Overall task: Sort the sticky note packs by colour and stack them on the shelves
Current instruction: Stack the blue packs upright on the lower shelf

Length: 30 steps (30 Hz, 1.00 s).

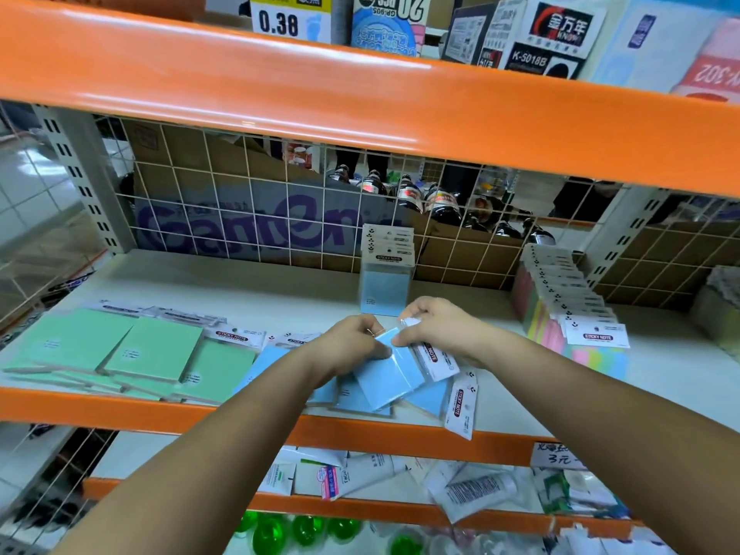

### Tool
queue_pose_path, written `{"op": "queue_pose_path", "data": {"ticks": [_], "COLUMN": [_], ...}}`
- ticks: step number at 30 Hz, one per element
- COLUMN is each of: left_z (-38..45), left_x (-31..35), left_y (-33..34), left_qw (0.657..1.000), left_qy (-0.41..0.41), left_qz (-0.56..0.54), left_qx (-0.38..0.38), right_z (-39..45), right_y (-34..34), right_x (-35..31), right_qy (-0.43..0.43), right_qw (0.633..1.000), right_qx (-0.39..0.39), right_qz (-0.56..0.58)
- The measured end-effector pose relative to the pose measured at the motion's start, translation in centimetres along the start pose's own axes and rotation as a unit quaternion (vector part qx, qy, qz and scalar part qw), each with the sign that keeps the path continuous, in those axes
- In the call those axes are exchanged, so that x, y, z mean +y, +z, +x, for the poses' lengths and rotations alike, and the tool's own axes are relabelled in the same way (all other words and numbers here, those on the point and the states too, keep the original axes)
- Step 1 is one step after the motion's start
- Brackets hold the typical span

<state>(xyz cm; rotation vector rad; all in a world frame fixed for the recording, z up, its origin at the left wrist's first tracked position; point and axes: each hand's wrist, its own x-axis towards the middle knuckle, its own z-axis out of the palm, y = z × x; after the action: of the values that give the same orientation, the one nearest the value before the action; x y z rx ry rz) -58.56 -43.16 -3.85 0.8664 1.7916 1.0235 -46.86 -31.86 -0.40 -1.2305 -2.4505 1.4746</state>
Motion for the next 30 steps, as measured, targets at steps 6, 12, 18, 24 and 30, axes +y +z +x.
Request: {"op": "queue_pose_path", "data": {"ticks": [6,12,18,24,30], "left_z": [0.3,1.1,2.2,2.9,4.4], "left_x": [-0.5,-0.6,-0.6,0.4,1.1], "left_y": [-0.5,-0.3,1.0,1.8,1.8], "left_qw": [0.996,0.982,0.960,0.972,0.975], "left_qy": [-0.012,-0.030,-0.039,-0.032,0.003], "left_qz": [-0.088,-0.176,-0.250,-0.096,0.011], "left_qx": [0.028,0.064,0.119,0.212,0.222], "right_z": [-0.2,-0.6,-0.4,1.8,4.9], "right_y": [-1.0,-0.8,1.1,2.1,2.0], "right_x": [1.3,2.9,3.5,3.3,3.0], "right_qy": [0.021,0.045,0.050,0.018,-0.035], "right_qw": [0.997,0.984,0.982,0.997,0.989], "right_qx": [0.021,-0.005,-0.048,0.053,0.141], "right_qz": [0.078,0.171,0.174,0.055,-0.037]}}
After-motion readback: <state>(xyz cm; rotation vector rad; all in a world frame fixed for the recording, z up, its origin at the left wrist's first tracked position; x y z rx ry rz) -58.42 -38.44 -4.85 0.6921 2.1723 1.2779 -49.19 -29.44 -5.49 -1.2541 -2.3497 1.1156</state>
